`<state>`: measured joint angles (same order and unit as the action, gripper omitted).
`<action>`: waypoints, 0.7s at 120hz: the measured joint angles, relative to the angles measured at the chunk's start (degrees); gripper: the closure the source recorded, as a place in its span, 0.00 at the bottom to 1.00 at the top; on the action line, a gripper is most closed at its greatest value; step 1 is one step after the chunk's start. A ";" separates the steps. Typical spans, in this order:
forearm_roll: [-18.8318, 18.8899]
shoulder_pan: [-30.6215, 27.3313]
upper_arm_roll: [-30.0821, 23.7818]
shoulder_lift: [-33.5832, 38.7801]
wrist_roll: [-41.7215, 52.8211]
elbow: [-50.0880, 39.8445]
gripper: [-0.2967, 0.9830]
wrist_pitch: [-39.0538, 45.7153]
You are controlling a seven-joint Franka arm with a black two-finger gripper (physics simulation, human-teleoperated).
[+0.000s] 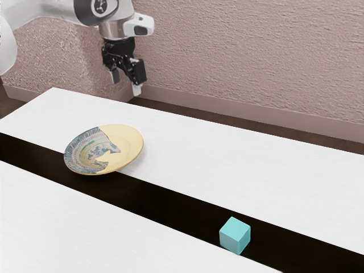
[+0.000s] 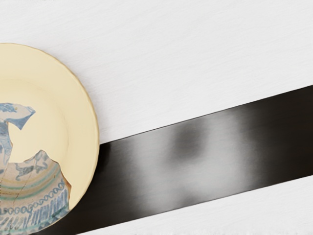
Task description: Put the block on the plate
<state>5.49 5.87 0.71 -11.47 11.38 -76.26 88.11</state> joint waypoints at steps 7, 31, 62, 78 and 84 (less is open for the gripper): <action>0.07 0.45 0.00 -0.12 1.70 -0.03 0.23 -0.13; -0.66 4.45 -1.58 -1.23 6.28 -1.99 0.23 -0.12; -6.39 9.48 -2.50 -3.38 9.78 -5.38 0.23 0.58; -8.57 12.64 -2.88 -4.60 10.23 -6.35 0.23 2.45; -9.41 13.71 -2.98 -5.32 10.09 -7.25 0.23 3.53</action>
<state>-3.92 19.58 -2.27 -16.79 21.48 -83.51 91.64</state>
